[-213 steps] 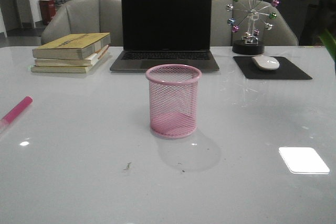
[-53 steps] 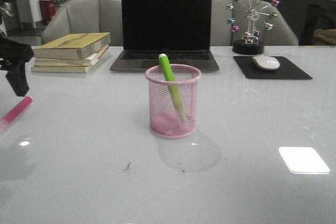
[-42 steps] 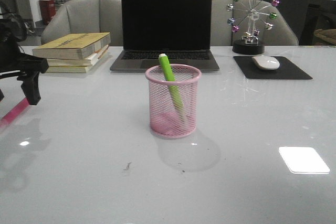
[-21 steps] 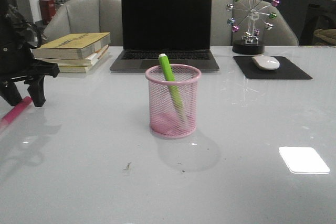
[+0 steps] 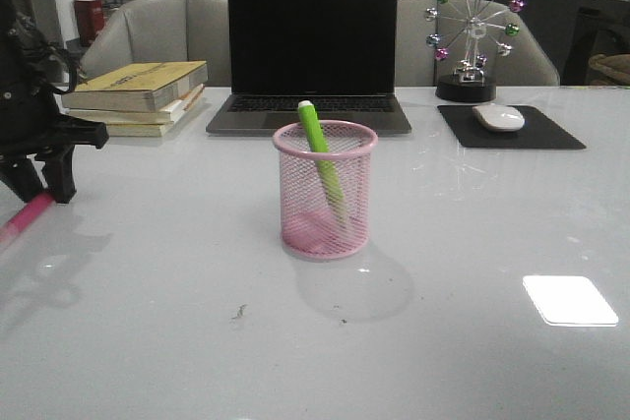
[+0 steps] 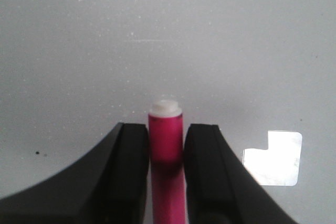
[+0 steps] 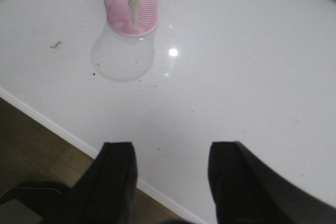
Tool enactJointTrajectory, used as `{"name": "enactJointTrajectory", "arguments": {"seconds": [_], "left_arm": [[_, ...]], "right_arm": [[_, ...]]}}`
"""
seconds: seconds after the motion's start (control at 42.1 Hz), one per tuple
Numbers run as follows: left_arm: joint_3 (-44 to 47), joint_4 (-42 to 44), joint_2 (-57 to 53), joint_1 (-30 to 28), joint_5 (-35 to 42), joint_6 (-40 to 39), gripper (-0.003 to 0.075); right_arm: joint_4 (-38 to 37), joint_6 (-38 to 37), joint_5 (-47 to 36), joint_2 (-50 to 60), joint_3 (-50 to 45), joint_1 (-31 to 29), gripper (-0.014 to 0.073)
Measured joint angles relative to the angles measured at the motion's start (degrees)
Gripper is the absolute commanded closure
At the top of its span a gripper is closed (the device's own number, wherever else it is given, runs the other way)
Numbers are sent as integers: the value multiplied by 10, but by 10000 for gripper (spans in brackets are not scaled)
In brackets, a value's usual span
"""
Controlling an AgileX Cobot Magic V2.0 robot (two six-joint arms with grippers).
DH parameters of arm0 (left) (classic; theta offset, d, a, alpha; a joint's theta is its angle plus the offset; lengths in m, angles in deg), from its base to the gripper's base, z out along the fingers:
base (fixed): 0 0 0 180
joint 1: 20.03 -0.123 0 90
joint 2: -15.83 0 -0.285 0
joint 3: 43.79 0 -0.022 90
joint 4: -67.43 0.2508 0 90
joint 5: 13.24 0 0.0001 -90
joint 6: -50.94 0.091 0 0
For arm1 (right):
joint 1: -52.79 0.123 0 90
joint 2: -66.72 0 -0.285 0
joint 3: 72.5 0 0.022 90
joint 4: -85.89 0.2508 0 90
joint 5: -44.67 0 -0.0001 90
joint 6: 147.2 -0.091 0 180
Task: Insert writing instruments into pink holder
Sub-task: 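Grasp the pink marker with the left gripper, then lift the pink marker upright and carry it above the holder, then lower the pink marker into the holder and open the left gripper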
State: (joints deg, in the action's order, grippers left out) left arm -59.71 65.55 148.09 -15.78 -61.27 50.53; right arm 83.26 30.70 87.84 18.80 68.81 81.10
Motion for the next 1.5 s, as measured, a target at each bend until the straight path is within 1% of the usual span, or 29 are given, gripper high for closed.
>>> {"name": "enactJointTrajectory", "arguments": {"seconds": [0.143, 0.309, 0.404, 0.499, 0.642, 0.69, 0.713, 0.809, 0.832, 0.927, 0.999, 1.094, 1.213, 1.308, 1.498], "left_arm": [[0, 0, 0, 0, 0, 0, 629], [12, -7, -23, 3, -5, 11, 629], [41, -12, -69, 13, 24, 16, 629], [90, -20, -134, 35, 80, 17, 629], [192, -26, -240, 85, 192, 19, 629], [231, -28, -284, 109, 252, 19, 629], [247, -31, -295, 121, 268, 20, 629], [307, -41, -356, 176, 388, 20, 629], [324, -45, -370, 195, 428, 21, 629], [369, -54, -395, 263, 563, 21, 629], [387, -57, -393, 313, 646, 21, 629], [391, -57, -369, 362, 740, 21, 629], [392, -57, -320, 388, 855, 21, 629], [391, -57, -275, 394, 911, 12, 629], [391, -63, -206, 396, 957, -7, 624]], "right_arm": [[0, 0, 0, 0, 0, 0, 162], [0, 0, 0, 0, 0, 0, 162], [0, 0, 0, 0, 0, 0, 162], [0, 0, 0, 0, 0, 0, 162], [0, 0, 0, 0, 0, 0, 162], [0, 0, 0, 0, 0, 0, 162], [0, 0, 0, 0, 0, 0, 162], [0, 0, 0, 0, 0, 0, 162], [0, 0, 0, 0, 0, 0, 162], [0, 0, 0, 0, 0, 0, 162], [0, 0, 0, 0, 0, 0, 162], [0, 0, 0, 0, 0, 0, 162], [0, 0, 0, 0, 0, 0, 162], [0, 0, 0, 0, 0, 0, 162], [0, 0, 0, 0, 0, 0, 162]]}}
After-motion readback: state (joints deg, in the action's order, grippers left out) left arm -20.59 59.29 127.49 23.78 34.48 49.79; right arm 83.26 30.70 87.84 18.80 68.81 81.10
